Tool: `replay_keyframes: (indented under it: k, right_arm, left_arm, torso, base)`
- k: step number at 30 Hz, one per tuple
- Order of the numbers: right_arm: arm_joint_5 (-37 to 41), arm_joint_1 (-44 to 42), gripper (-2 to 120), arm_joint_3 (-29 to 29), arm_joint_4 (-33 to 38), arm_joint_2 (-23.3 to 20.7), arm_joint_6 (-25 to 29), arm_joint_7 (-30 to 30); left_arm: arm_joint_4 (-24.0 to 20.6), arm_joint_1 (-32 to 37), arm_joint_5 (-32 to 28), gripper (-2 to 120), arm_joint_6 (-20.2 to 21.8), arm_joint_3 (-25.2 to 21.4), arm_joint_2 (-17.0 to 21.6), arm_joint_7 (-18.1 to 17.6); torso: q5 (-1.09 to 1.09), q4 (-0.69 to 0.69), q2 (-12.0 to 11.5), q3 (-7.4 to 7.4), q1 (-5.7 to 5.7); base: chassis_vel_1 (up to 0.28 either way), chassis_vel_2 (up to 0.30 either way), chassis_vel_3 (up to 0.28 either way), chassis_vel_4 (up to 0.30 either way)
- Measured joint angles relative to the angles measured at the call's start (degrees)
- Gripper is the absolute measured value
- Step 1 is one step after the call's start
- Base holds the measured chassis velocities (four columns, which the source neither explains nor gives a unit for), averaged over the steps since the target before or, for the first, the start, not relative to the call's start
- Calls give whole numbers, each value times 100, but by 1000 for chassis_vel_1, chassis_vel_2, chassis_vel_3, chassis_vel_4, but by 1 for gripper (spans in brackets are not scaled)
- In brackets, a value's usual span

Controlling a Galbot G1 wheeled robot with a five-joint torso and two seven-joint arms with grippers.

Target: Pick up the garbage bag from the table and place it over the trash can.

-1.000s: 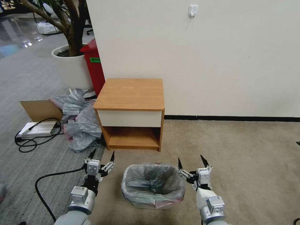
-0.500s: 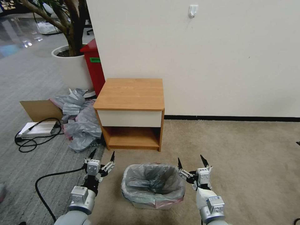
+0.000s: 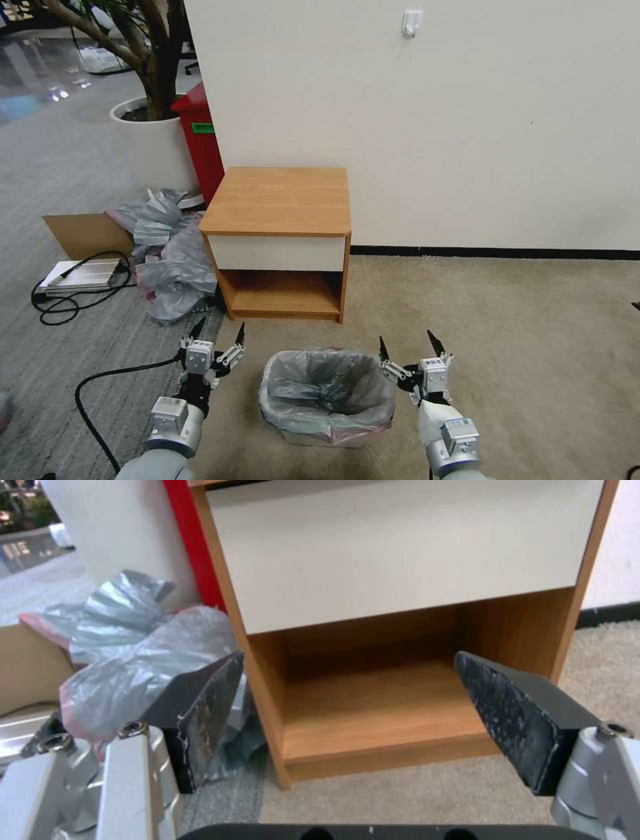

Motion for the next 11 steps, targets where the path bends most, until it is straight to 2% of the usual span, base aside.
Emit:
replay_keyframes:
  k: [11]
  right_arm:
    - [0, 0, 100, 0, 0, 0, 0, 0]
  left_arm:
    - [0, 0, -1, 82, 0, 0, 0, 0]
  torso:
    - [0, 0, 0, 0, 0]
  base:
    - [0, 0, 0, 0]
